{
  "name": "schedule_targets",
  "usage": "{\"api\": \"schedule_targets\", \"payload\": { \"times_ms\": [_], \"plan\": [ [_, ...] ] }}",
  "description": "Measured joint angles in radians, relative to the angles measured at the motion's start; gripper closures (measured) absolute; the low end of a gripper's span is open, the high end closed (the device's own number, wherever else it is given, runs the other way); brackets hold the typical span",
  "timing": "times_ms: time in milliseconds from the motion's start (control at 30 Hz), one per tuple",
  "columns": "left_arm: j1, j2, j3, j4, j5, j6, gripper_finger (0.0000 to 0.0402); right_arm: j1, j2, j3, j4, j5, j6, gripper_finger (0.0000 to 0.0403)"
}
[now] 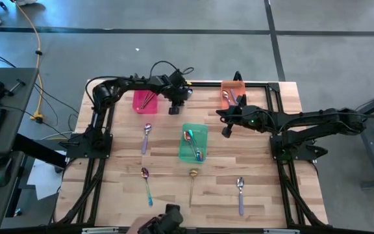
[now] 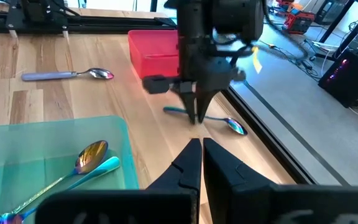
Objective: Sort silverware by color (type)
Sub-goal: Put the top blue spoon into the green bin
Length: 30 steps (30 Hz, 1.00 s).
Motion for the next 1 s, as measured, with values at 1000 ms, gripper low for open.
{"api": "schedule_targets", "payload": {
  "times_ms": [1000],
  "plan": [
    [0.063,-0.008,0.000,0.091,-0.058,-0.333,0.0243,0.000,0.000,0.000,-0.003,0.000,-0.002,0.0403]
  ]
}}
